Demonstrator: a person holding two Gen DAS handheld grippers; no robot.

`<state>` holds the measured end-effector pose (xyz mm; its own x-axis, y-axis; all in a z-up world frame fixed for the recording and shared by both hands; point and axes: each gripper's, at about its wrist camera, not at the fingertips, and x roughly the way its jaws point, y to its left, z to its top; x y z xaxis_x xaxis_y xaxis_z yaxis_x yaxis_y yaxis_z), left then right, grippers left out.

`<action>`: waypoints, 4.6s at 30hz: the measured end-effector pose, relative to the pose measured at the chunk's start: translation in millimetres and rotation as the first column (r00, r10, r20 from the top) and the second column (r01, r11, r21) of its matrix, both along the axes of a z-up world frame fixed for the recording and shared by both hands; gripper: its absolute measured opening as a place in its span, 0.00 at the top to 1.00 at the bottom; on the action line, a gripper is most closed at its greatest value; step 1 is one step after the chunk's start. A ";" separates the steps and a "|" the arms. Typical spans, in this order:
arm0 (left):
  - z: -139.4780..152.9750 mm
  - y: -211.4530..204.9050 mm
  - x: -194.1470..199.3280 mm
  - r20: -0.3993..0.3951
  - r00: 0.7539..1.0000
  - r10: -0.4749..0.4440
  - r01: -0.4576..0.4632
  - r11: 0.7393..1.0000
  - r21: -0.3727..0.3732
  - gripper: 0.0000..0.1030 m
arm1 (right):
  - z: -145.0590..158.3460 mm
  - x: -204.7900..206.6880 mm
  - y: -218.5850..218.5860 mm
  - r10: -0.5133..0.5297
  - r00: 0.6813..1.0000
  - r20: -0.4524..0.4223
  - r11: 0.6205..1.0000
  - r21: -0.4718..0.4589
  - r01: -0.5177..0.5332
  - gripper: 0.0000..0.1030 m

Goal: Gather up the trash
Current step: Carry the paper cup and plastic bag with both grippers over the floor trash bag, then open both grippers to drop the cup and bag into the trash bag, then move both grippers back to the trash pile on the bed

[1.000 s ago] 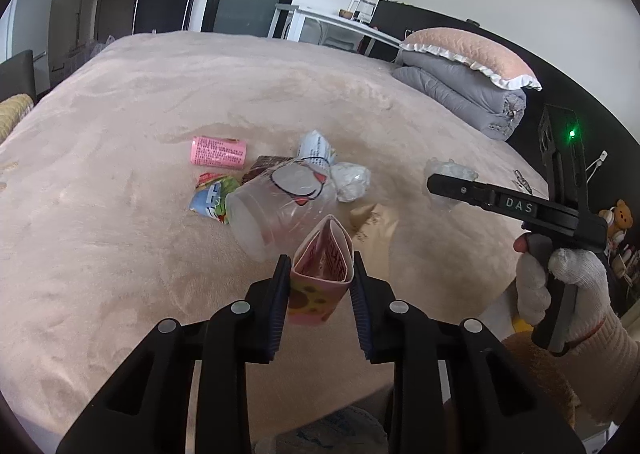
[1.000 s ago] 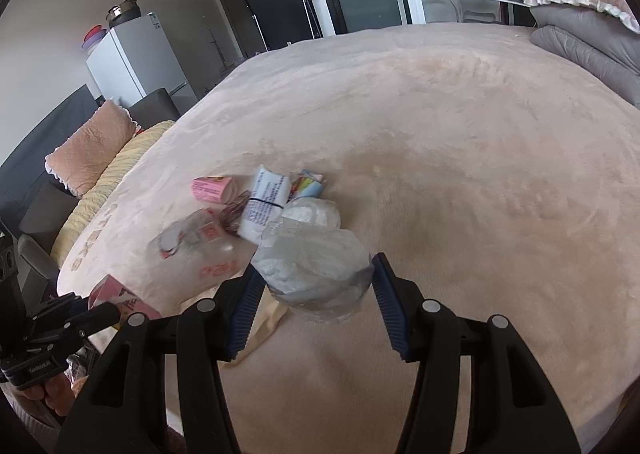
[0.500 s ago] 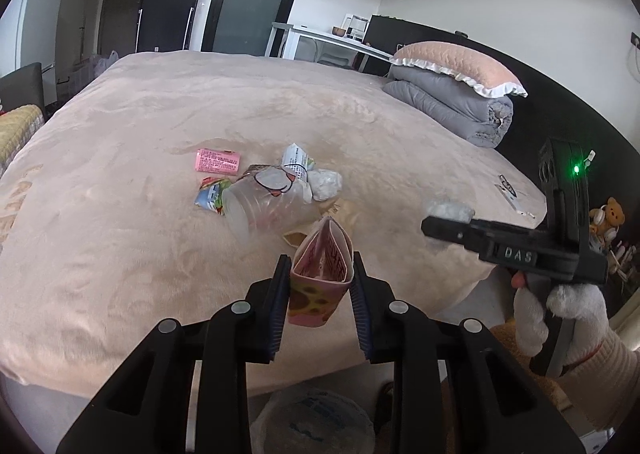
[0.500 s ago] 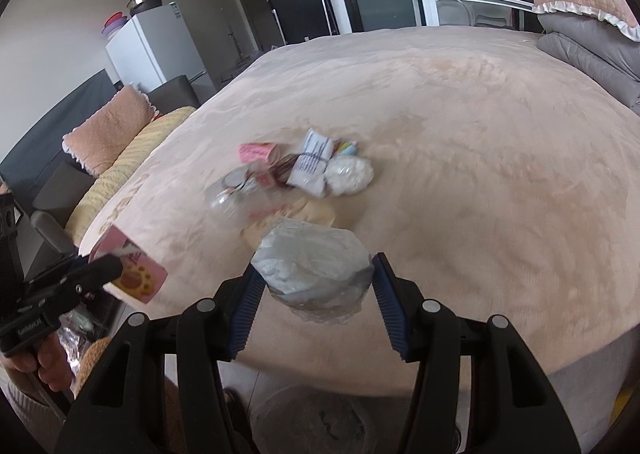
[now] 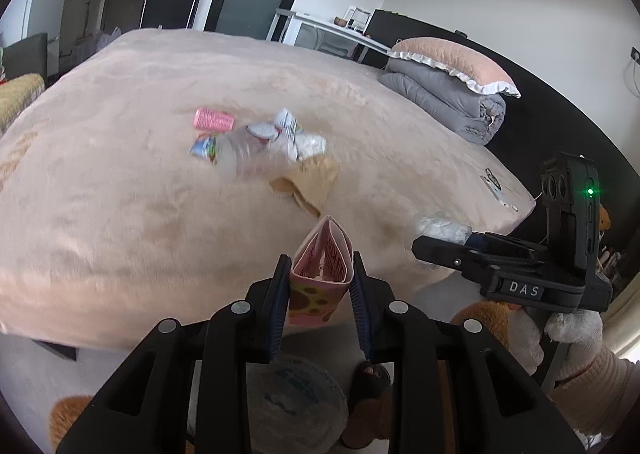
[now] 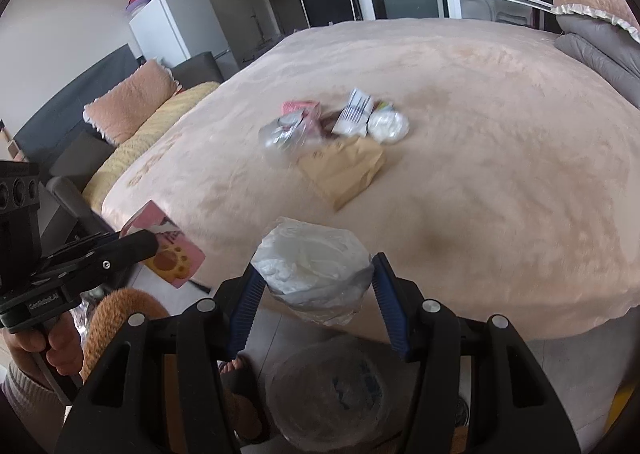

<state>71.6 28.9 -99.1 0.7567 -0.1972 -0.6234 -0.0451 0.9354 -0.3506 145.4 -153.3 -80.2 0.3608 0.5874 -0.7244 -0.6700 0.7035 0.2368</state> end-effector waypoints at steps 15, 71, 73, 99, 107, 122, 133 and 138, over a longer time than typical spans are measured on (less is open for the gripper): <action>-70.8 -18.8 -16.1 -0.168 0.985 -0.039 0.025 0.996 -0.087 0.73 | -63.0 -25.7 -1.6 0.015 0.987 -0.161 0.997 -0.066 -0.026 0.47; -243.1 -33.1 7.4 -0.654 0.753 -0.074 -0.079 0.976 -0.202 0.34 | -251.5 -9.0 -17.6 -0.283 0.655 -0.700 0.945 -0.320 0.067 0.38; -236.2 -32.1 5.5 -0.637 0.767 -0.078 -0.075 0.975 -0.210 0.34 | -245.2 -9.5 -19.2 -0.274 0.660 -0.700 0.950 -0.306 0.070 0.38; -47.0 17.0 26.9 -0.256 0.965 0.059 -0.094 0.987 -0.128 0.34 | -53.4 42.4 -22.1 -0.123 0.879 -0.462 0.991 -0.017 0.130 0.38; -19.8 30.5 42.5 -0.185 0.980 0.075 -0.097 0.989 -0.111 0.34 | -22.8 73.8 -13.5 -0.142 0.903 -0.405 0.984 0.044 0.175 0.38; -9.1 60.7 59.7 -0.156 0.982 0.104 -0.123 0.985 -0.118 0.34 | -31.5 141.6 26.1 -0.170 0.877 -0.449 0.966 0.098 0.237 0.38; -13.0 72.1 66.7 -0.168 0.979 0.115 -0.136 0.983 -0.120 0.34 | -67.0 175.9 48.5 -0.207 0.800 -0.564 0.942 0.107 0.319 0.33; -15.3 74.4 69.4 -0.175 0.978 0.116 -0.141 0.981 -0.135 0.34 | -71.3 181.0 51.1 -0.207 0.776 -0.597 0.928 0.131 0.348 0.27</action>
<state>141.0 103.3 -114.4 0.6705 -0.2028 -0.7136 -0.2302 0.8575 -0.4600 326.4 -102.2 -151.5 0.1028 0.6949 -0.7117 -0.1500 0.7182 0.6795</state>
